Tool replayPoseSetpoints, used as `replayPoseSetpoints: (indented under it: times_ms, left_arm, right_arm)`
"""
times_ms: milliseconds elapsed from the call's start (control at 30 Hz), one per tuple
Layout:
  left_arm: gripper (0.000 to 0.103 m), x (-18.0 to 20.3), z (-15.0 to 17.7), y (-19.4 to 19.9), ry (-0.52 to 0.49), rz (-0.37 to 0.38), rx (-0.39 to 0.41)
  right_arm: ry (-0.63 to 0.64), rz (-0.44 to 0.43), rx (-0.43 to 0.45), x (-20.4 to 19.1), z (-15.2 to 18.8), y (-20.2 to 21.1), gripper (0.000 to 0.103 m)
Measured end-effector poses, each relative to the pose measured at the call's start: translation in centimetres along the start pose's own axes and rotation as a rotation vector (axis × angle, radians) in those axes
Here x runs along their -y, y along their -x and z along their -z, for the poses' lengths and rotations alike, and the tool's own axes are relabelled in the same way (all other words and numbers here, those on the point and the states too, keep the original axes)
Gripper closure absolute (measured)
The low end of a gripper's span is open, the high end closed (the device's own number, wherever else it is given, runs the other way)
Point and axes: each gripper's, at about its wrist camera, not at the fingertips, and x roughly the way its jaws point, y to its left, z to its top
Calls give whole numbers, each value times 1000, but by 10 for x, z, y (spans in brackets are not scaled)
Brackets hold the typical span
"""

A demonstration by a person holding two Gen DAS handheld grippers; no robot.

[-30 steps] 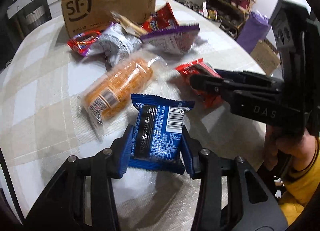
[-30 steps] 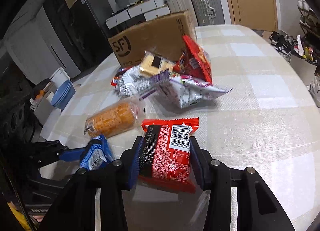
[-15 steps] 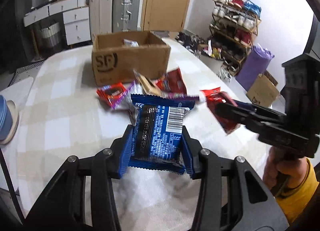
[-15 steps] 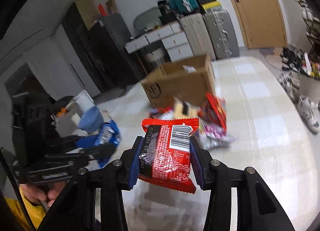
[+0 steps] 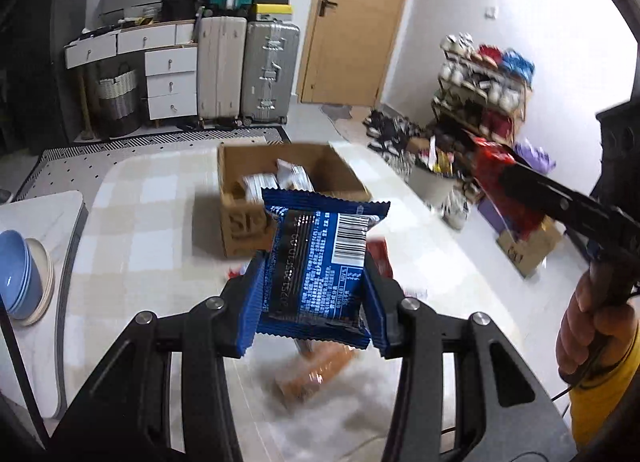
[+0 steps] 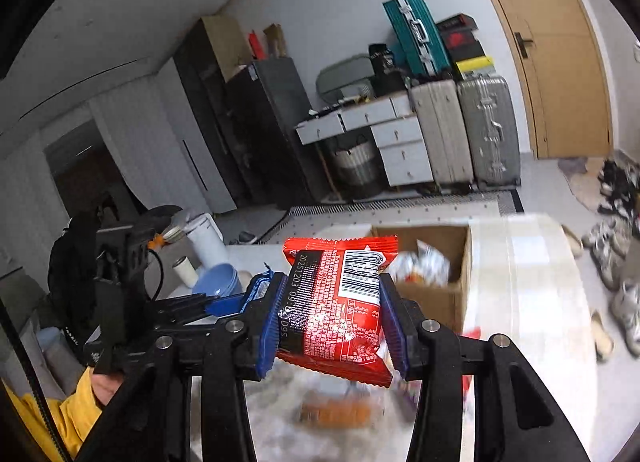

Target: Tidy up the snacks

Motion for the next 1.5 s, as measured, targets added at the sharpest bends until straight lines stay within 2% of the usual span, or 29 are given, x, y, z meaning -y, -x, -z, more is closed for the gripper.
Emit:
replayPoseSetpoints:
  times_ms: [133,300,400,433,467,533,567,667,800,1000,1500]
  left_arm:
    - [62,-19,-44,-9,14,-35,28]
    - [62,-35,-94,-38,12,-62,18]
    - [62,-45,-124,-71,27,-35,-20]
    - [62,-49,-133,-83,35,-24,-35]
    - [62,-54,-142,-94,49,-15,-51]
    - [62,-65,-160,-120,65,-8,-73]
    - [62,-68,-168,-134,61,-16,-80]
    - [62,-72,-181,-167,35,-52,-104]
    - [62,-81,-186,-214,47,-58,-159]
    - [62,-84,-171,-265,15,-77,-223]
    - [62,-72,-137,-288,5,-83,-241]
  right_arm:
    - [26,-16,18,6,-43,-24,58]
    - [29,-30,16,15,-72,-53,58]
    - [23,-29,2,25,-85,-76,58]
    - [12,-21,-14,35,-93,-97,58]
    - [12,-21,-14,35,-93,-97,58]
    - [-4,-4,-51,52,-102,-131,58]
    - [-4,-4,-51,52,-102,-131,58]
    - [-13,40,-130,76,-100,-179,58]
    - [-50,80,-198,100,-90,-210,58]
    - [-94,109,-266,136,-70,-239,58]
    - [-64,146,-307,143,-41,-243,58]
